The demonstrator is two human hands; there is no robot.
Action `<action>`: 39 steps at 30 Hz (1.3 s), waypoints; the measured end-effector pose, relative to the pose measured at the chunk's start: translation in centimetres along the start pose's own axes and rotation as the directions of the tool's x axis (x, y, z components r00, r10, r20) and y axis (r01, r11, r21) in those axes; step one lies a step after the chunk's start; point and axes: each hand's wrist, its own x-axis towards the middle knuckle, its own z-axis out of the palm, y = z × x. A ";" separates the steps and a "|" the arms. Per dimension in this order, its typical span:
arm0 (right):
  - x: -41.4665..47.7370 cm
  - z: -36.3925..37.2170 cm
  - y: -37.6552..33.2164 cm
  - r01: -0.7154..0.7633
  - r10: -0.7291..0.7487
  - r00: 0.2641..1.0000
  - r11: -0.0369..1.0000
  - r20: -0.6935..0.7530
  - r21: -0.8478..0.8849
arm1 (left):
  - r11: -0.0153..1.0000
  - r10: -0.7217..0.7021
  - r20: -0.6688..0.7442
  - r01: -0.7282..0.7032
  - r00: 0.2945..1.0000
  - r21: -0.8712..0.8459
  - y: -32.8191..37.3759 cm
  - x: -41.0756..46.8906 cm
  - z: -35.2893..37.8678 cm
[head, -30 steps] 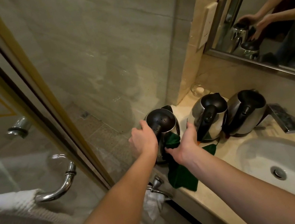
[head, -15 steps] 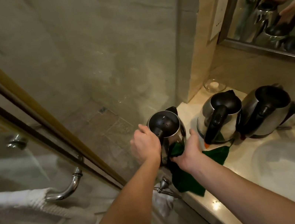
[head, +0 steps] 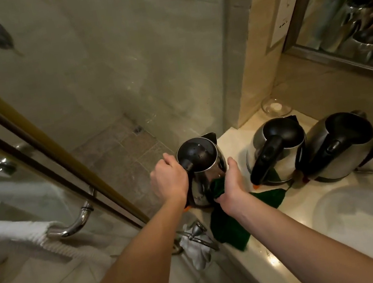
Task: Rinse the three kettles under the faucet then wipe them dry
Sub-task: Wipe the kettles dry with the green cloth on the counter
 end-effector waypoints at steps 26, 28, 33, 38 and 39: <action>3.6 -0.9 -3.6 0.066 -0.061 0.998 0.910 0.025 -0.409 | 1.000 0.027 -0.024 -0.027 0.999 0.002 -0.1 0.0 0.0; 3.5 -0.7 -4.1 0.045 -0.039 0.999 0.920 0.024 -0.390 | 1.000 0.027 -0.023 -0.026 0.999 0.005 -0.2 0.0 0.0; 3.1 -0.2 -5.7 0.123 -0.099 0.992 0.909 0.080 -0.397 | 0.999 0.035 -0.017 -0.034 0.999 0.013 0.0 -0.1 -0.2; 2.3 0.8 -7.7 0.258 -0.199 0.965 0.828 0.169 -0.498 | 0.999 0.040 -0.021 -0.040 0.999 0.028 -0.1 -0.1 -0.1; 2.4 1.0 -7.9 0.264 -0.200 0.964 0.818 0.178 -0.512 | 0.999 0.040 -0.023 -0.039 0.999 0.031 -0.1 -0.1 -0.1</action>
